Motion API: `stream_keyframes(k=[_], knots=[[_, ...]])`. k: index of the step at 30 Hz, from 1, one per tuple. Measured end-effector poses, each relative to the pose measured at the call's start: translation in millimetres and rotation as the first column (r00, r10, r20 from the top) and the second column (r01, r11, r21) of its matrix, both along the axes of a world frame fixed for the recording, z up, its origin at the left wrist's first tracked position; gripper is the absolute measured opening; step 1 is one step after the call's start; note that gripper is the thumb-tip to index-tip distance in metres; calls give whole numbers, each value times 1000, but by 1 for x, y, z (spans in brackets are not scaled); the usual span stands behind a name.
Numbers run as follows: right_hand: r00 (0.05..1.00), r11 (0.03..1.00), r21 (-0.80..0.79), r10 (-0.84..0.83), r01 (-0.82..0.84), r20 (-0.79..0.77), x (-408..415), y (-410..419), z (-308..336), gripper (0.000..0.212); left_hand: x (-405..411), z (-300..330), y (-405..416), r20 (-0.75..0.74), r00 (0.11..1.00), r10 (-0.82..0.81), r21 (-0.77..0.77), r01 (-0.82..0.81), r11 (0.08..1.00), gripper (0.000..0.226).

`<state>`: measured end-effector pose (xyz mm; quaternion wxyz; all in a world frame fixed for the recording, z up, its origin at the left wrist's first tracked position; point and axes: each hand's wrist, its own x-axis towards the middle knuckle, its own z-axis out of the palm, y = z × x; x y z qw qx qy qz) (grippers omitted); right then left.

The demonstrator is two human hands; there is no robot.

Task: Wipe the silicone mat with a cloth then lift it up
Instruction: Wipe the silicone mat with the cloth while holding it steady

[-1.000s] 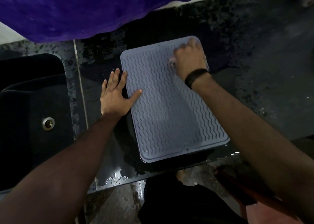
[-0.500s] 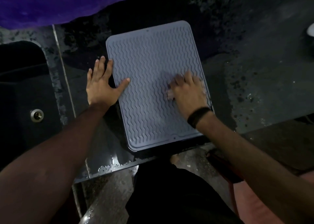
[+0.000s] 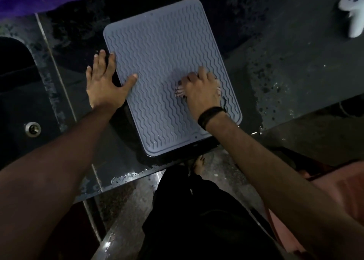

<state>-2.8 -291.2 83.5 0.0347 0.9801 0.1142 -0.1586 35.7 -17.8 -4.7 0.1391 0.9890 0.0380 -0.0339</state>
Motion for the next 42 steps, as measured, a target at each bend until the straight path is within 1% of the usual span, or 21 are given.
stream_keyframes(k=[5, 9, 11, 14, 16, 18, 20, 23, 26, 28, 31, 34, 38, 40, 42], knots=[[1000, 1000, 5, 28, -28, 15, -63, -28, 8, 47, 0, 3, 0, -15, 1000, -6, 8, 6, 1000, 96], [998, 995, -95, 7, -13, -63, -104, -47, 15, 43, -1, 5, 0, -5, 1000, -21, -13, 21, 1000, 96], [997, 993, -118, -15, 6, -78, -104, -47, 17, 41, -2, 5, 0, 5, 1000, -27, -23, 27, 999, 95], [999, 994, -107, -25, 23, -20, -81, -31, 18, 35, -2, 3, 1, 13, 1000, -23, -24, 23, 999, 94], [1000, 998, -57, -25, 25, 0, -67, -14, 13, 37, -2, 2, 2, 12, 1000, -28, -20, 29, 999, 95], [1000, 998, -65, 24, -25, -15, -63, -4, 7, 41, -1, 1, 2, 17, 999, -30, -16, 30, 999, 95], [999, 995, -88, 46, -46, -11, -71, -7, 5, 45, -1, -1, 2, 19, 999, -34, -13, 34, 999, 94], [999, 994, -97, 49, -49, -1, -98, -24, 9, 43, 1, -3, 4, 14, 999, -38, -19, 38, 999, 95], [999, 992, -118, 37, -41, -39, -126, -38, 18, 45, 2, -4, 4, 12, 999, -40, -29, 40, 999, 96], [997, 991, -124, 37, -45, -63, -132, -42, 21, 42, 2, -5, 5, 0, 999, -45, -39, 45, 998, 95], [998, 993, -115, 30, -36, -55, -115, -39, 22, 33, 0, -3, 5, -7, 999, -49, -37, 49, 998, 95], [1000, 997, -73, 7, -7, -4, -86, -25, 19, 36, 0, 2, 3, -14, 999, -45, -43, 44, 998, 94], [997, 994, -70, 79, -79, -10, -65, -14, 9, 40, -2, 7, 1, -30, 999, -39, -36, 38, 999, 96], [994, 991, -77, 111, -111, -4, -73, -24, 6, 41, -4, 8, 0, -32, 999, -35, -36, 34, 999, 96], [990, 987, -74, 143, -142, -3, -89, -39, 6, 37, -5, 12, -2, -43, 999, -28, -38, 26, 999, 96]])
